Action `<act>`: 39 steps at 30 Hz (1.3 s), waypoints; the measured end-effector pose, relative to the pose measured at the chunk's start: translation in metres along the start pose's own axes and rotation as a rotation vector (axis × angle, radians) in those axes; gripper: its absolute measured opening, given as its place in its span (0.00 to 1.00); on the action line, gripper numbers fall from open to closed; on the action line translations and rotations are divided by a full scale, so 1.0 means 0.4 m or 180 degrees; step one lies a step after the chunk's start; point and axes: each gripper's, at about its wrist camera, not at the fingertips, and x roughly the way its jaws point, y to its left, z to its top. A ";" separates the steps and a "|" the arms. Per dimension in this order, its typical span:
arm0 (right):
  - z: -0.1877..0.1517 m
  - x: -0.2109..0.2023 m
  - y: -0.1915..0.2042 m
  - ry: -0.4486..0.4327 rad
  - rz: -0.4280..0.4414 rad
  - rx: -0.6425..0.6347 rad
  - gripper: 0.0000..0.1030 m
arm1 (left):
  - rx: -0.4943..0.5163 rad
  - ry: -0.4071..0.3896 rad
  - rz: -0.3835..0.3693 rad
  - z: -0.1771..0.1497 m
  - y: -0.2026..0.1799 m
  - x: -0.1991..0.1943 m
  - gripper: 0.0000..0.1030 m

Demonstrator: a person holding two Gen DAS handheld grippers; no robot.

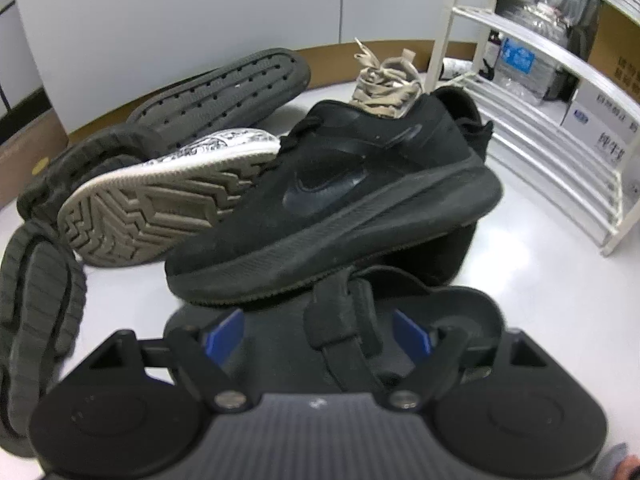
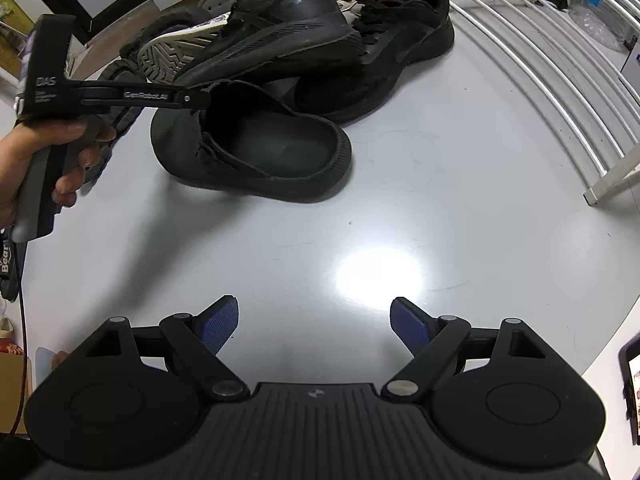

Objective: Organize scattered shoes
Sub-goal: 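Lower the left gripper onto the clog strap and close it, then lift the black clog with the left gripper away from the pile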

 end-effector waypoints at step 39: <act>0.017 0.045 -0.048 0.0124 -0.0032 0.0131 0.84 | -0.0070 0.0186 -0.0552 -0.023 -0.143 0.011 0.41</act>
